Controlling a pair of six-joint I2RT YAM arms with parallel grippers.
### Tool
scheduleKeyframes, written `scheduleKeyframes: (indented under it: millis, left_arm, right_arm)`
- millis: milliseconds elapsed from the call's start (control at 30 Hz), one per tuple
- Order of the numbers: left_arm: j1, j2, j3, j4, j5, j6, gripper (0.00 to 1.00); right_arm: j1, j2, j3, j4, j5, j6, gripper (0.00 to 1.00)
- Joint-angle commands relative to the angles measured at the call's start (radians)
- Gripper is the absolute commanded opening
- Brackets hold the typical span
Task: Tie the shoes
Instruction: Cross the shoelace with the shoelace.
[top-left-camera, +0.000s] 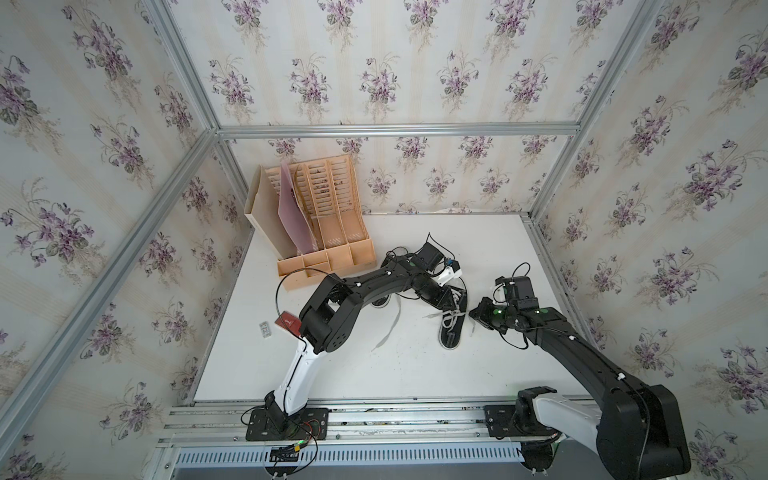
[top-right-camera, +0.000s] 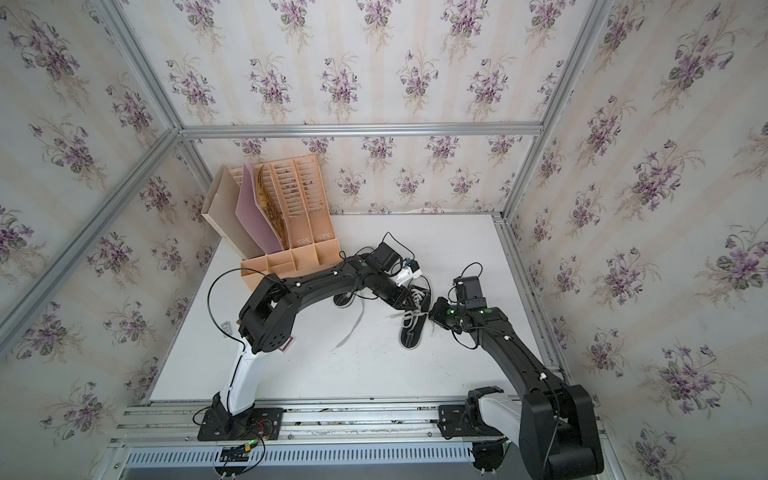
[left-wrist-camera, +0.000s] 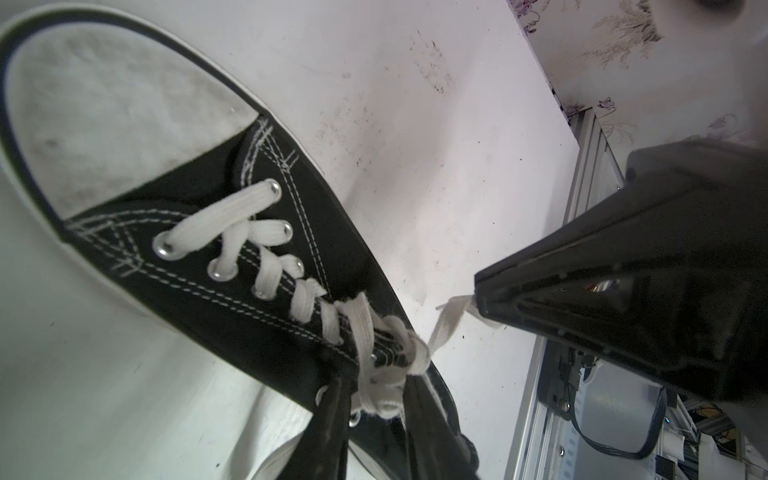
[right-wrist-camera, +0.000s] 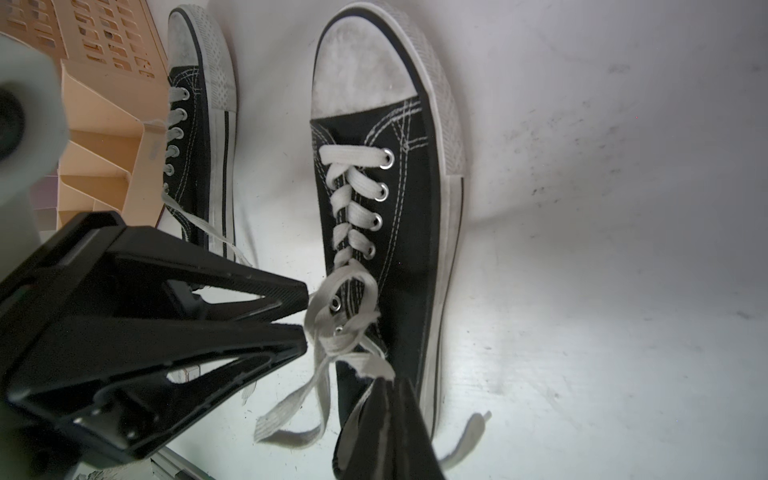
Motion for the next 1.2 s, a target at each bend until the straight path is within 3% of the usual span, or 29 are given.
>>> scheduleKeyframes:
  millis: [0, 233, 667, 1167]
  left_arm:
    - [0.0, 0.005, 0.006, -0.009, 0.002, 0.004, 0.27]
    - [-0.003, 0.012, 0.018, -0.013, 0.011, 0.007, 0.21]
    - [-0.006, -0.025, 0.004, 0.004, 0.004, 0.026, 0.0]
    - [-0.005, -0.048, -0.017, 0.01, -0.023, 0.017, 0.0]
  right_arm:
    - [0.0, -0.005, 0.003, 0.001, -0.005, -0.005, 0.0]
    - [-0.001, -0.002, 0.007, 0.005, -0.005, -0.005, 0.0]
    - [0.0, -0.024, 0.034, 0.057, -0.054, 0.002, 0.0]
    - [0.06, 0.054, 0.02, 0.192, -0.064, 0.066, 0.0]
